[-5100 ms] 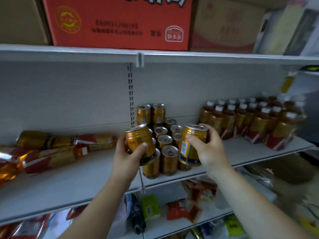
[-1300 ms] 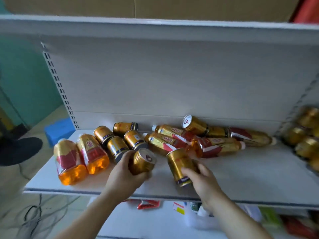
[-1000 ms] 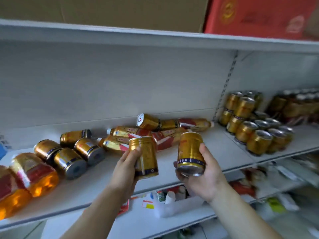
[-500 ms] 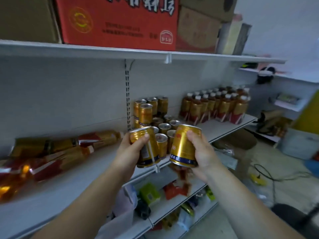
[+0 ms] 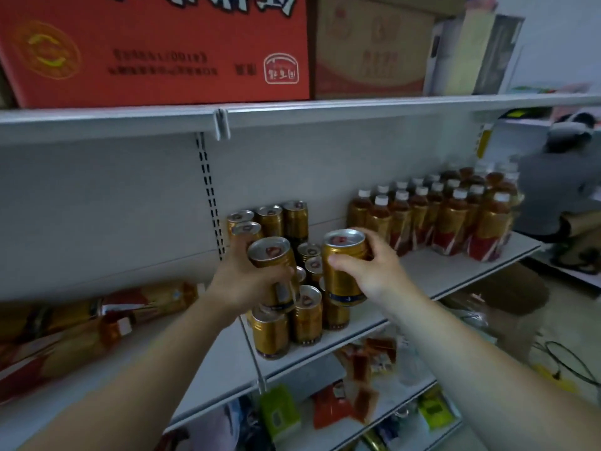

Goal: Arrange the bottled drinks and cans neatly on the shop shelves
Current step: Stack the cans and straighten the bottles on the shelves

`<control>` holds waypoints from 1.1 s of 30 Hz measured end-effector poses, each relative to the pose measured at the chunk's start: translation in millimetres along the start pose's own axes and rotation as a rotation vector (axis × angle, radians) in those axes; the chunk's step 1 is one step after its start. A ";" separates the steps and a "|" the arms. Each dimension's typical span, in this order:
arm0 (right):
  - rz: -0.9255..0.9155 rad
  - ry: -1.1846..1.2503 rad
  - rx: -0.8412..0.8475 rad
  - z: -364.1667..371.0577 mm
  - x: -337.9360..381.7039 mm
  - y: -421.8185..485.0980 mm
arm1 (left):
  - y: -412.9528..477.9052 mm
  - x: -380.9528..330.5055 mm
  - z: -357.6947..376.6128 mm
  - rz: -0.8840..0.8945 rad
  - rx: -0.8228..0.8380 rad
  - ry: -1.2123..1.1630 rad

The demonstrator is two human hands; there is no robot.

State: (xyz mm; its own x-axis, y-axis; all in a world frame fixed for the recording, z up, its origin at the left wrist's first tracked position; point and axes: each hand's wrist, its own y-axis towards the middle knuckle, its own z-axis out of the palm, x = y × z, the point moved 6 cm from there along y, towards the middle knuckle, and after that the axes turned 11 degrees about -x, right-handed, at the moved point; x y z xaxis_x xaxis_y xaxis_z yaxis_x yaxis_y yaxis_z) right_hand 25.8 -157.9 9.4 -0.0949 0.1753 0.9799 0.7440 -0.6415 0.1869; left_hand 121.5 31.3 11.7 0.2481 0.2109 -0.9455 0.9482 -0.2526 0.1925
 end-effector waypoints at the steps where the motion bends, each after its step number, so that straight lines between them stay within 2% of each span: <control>1: -0.019 -0.030 0.003 6.0 -2.6 14.1 | 12.2 -2.9 0.2 0.046 -0.011 0.070; 5: -0.045 -0.096 0.036 28.3 -16.8 67.7 | 64.8 -12.1 5.5 0.202 -0.041 0.302; 12: -0.010 -0.091 0.098 64.1 -43.0 141.9 | 129.2 9.1 27.2 0.222 -0.052 0.488; 15: -0.031 -0.113 0.159 73.9 -52.2 158.6 | 138.4 14.5 35.4 0.267 -0.107 0.655; 19: -0.042 -0.118 0.203 80.1 -70.7 174.2 | 140.2 23.3 44.6 0.230 -0.118 0.972; 25: -0.182 -0.112 0.351 82.5 -80.0 178.5 | 141.0 29.6 50.3 0.129 -0.045 1.266; 29: -0.243 -0.193 0.416 80.3 -82.9 181.1 | 136.7 29.3 52.4 0.143 -0.058 1.275; 33: -0.224 -0.344 0.453 82.1 -75.4 186.1 | 139.4 26.7 49.6 0.086 0.027 1.235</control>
State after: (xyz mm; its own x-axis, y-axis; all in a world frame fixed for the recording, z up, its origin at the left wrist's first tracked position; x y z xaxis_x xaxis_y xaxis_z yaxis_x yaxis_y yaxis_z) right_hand 225.7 -229.2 -35.5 -0.1185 0.5490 0.8274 0.9453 -0.1926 0.2632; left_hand 250.5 -45.1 0.3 0.3441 0.9378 -0.0460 0.9187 -0.3262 0.2226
